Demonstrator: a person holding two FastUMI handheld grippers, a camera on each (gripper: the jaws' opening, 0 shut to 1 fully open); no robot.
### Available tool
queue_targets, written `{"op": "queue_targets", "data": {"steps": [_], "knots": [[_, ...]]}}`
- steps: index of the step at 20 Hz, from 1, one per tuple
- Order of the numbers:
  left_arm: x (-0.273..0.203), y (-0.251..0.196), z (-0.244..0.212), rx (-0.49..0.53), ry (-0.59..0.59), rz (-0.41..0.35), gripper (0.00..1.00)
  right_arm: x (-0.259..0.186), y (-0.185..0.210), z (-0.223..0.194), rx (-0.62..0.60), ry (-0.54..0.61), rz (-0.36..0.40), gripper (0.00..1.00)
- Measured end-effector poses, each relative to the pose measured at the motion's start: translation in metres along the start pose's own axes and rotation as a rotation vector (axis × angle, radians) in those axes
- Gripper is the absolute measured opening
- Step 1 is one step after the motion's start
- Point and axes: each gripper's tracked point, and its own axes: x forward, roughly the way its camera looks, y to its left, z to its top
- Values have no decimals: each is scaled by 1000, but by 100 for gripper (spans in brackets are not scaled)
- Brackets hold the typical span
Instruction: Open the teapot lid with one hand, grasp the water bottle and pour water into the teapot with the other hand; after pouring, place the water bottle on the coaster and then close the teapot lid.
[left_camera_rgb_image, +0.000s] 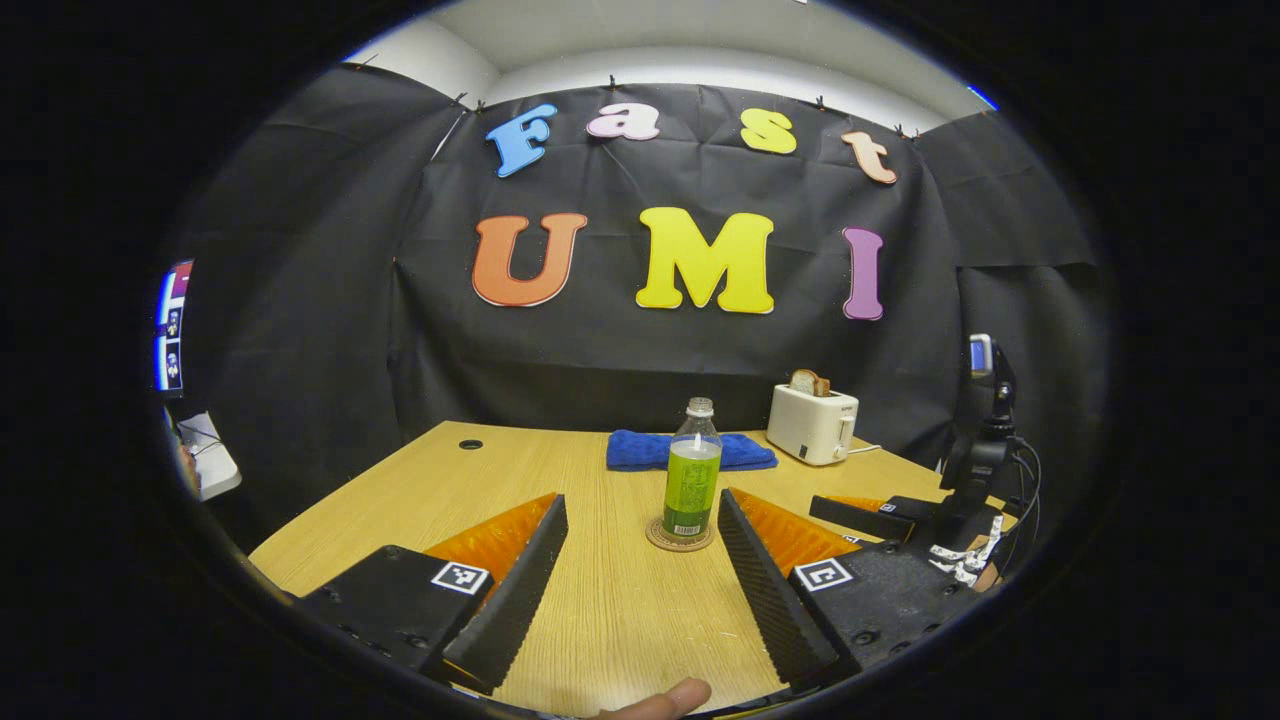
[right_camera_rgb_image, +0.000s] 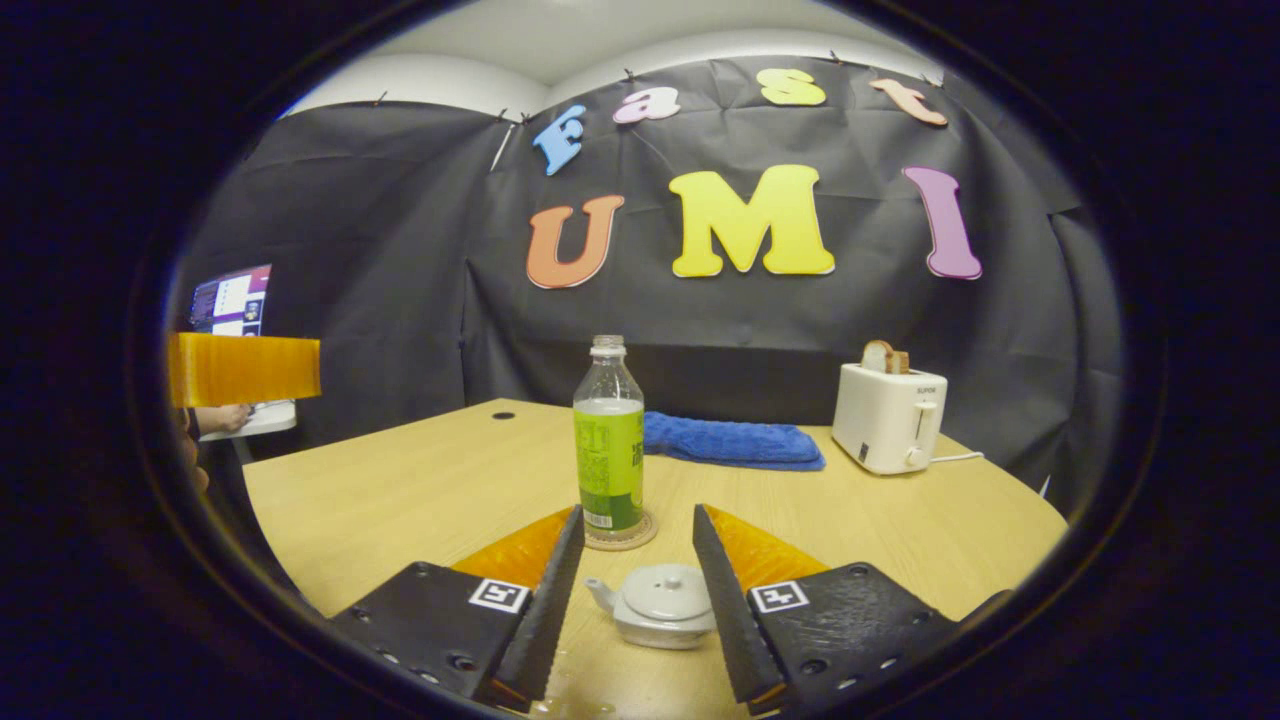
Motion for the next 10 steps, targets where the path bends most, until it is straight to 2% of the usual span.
{"op": "queue_targets", "data": {"steps": [2,3,4,5,8,10], "knots": [[-2,0,0,-1,2,1,95,-11,2,8,-12,-7,1,75],[-2,1,0,1,3,6,95,-16,0,14,-18,-11,-8,75],[-3,3,2,4,0,16,95,-21,-2,18,-23,-15,-13,89],[-2,5,3,7,-2,26,95,-26,-3,24,-26,-17,-16,95],[-1,4,-1,18,3,38,95,-42,-12,40,-4,-20,-31,97],[0,4,-1,30,4,54,95,-54,-25,54,13,-37,-47,95]]}}
